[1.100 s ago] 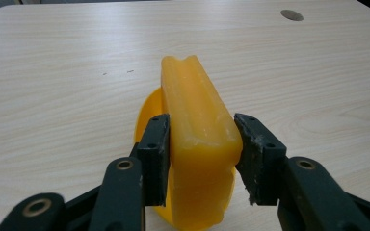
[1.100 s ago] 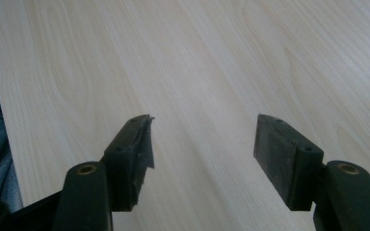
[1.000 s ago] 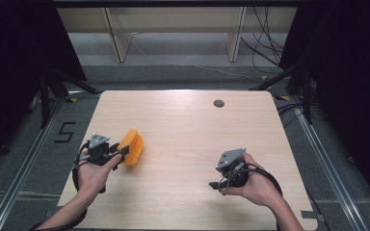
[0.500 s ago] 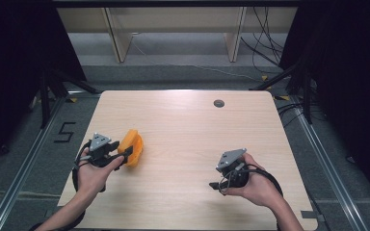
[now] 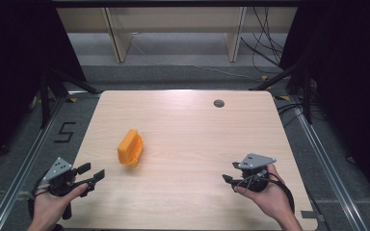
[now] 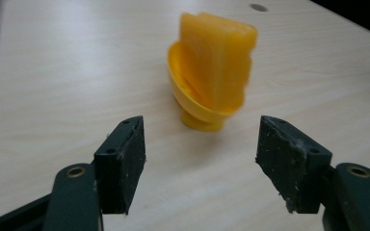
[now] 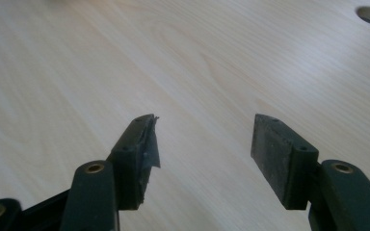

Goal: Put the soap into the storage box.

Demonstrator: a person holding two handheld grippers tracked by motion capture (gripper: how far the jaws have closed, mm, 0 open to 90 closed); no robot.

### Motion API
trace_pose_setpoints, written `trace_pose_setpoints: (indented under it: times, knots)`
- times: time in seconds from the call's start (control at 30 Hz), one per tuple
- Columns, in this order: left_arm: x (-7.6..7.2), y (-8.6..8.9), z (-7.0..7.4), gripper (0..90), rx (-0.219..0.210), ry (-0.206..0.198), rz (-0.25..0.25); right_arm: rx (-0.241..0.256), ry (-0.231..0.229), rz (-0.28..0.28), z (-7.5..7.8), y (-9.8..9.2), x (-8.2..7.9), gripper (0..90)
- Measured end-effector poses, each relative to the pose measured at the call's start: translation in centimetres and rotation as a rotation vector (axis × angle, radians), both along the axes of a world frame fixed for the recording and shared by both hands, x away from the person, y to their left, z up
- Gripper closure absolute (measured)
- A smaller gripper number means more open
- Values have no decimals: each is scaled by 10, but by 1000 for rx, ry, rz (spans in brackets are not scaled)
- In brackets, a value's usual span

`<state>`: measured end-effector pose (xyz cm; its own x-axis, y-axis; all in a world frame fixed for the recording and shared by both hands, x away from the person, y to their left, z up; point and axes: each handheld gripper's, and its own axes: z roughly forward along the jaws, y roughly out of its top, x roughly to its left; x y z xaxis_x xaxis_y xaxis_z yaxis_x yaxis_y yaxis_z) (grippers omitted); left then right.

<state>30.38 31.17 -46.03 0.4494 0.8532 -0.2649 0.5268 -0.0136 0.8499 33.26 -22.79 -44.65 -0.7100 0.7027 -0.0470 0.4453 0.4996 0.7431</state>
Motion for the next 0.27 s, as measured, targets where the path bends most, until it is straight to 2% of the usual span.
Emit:
trace_pose_setpoints:
  times: [0.03, 0.1, 0.13, 0.17, 0.2, 0.23, 0.27]
  knots:
    - [2, 1, 0, 315, 8, 5, -13, -2, 9, -19, -2, -1, 0, 438]
    - [4, -2, 0, 305, 81, -33, -15, -2, 5, -53, -3, -2, 1, 442]
    - [5, -2, -1, 298, 99, -37, -23, 7, -12, -61, -4, -2, 2, 442]
    - [5, -4, -1, 291, 94, -37, -26, 17, 8, -79, -4, -1, 2, 441]
    - [6, -5, -2, 285, 94, -37, -37, 11, -18, -79, -4, -1, 3, 459]
    - [7, -6, -3, 279, 98, -37, -44, -11, -4, -76, -4, -1, 3, 482]
    - [7, -7, -4, 272, 105, -27, -56, -23, -15, -69, -6, 0, 3, 491]
